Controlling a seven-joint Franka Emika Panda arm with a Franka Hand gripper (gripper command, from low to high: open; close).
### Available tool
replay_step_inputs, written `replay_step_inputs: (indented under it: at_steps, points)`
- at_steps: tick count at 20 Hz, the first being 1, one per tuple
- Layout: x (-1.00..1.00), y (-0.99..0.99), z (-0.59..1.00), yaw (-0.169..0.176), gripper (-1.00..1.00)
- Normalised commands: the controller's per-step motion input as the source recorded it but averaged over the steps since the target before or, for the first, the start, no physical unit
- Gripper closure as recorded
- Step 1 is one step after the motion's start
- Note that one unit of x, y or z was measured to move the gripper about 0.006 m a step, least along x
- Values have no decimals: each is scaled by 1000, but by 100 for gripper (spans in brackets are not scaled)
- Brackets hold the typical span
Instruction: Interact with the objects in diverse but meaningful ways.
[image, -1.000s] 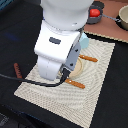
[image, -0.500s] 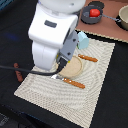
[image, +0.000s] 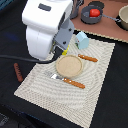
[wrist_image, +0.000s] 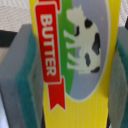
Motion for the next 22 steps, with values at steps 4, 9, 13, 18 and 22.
replay_step_inputs:
  at_steps: [4, 9, 13, 18, 22]
  points:
    - [-703, 247, -6, 0, 100]
    - [-623, 157, -157, 0, 100]
    - [-729, 198, -588, 0, 100]
    - [-932, 302, -855, 0, 100]
    - [-1000, 349, -816, 0, 100]
